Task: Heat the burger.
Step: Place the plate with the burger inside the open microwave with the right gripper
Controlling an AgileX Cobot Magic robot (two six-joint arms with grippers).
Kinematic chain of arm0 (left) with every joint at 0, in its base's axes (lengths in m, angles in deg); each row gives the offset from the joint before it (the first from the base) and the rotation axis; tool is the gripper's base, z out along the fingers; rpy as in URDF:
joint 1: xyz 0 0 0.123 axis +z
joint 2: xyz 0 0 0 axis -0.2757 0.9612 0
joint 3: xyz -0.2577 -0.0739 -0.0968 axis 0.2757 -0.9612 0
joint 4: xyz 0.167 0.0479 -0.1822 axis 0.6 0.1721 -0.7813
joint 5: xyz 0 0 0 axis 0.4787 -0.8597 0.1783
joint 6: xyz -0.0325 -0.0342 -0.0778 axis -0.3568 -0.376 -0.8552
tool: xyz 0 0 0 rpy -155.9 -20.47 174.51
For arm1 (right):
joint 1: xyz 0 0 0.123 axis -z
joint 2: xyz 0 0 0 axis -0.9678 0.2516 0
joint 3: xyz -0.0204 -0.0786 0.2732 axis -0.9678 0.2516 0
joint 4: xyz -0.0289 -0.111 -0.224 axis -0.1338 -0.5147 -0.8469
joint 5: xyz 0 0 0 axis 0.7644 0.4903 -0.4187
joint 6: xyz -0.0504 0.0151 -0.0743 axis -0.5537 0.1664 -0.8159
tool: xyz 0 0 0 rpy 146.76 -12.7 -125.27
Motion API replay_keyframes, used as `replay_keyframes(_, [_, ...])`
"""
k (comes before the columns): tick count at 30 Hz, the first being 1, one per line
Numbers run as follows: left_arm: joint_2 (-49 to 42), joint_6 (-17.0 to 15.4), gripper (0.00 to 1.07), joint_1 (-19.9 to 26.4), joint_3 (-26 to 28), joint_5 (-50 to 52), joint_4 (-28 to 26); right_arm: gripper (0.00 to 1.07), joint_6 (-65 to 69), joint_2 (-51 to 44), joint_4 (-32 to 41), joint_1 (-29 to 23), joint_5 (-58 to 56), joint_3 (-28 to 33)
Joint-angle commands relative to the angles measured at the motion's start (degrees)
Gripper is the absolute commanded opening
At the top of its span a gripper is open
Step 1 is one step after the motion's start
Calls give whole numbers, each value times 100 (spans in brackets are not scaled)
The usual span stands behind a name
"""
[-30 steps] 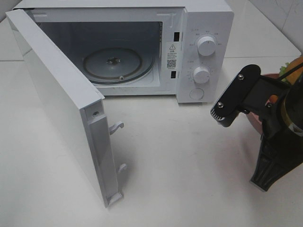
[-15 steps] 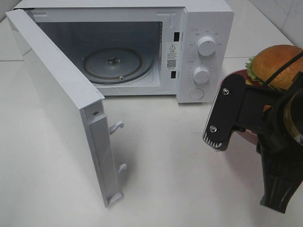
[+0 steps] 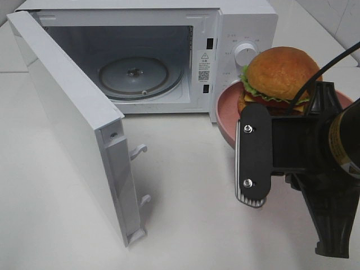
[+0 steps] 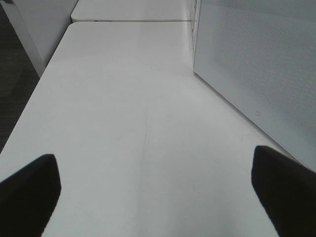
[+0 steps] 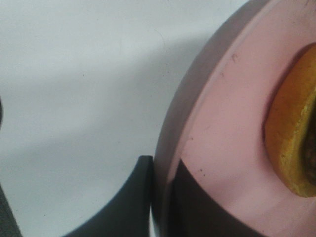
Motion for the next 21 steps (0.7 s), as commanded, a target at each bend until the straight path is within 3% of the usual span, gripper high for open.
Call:
replay_keyframes(1, [-80,-11,98,11,6,-6,23,1,-705,-69,-355,-23,298,-6])
replay_keyframes(16, [-80,-11,98,11,6,-6,23,0,-1776,-69,-338,17,768,-6])
replay_keyframes(21, [-80,-11,98,11,6,-6,23,0,-2681,-69,149,527,1220,-6])
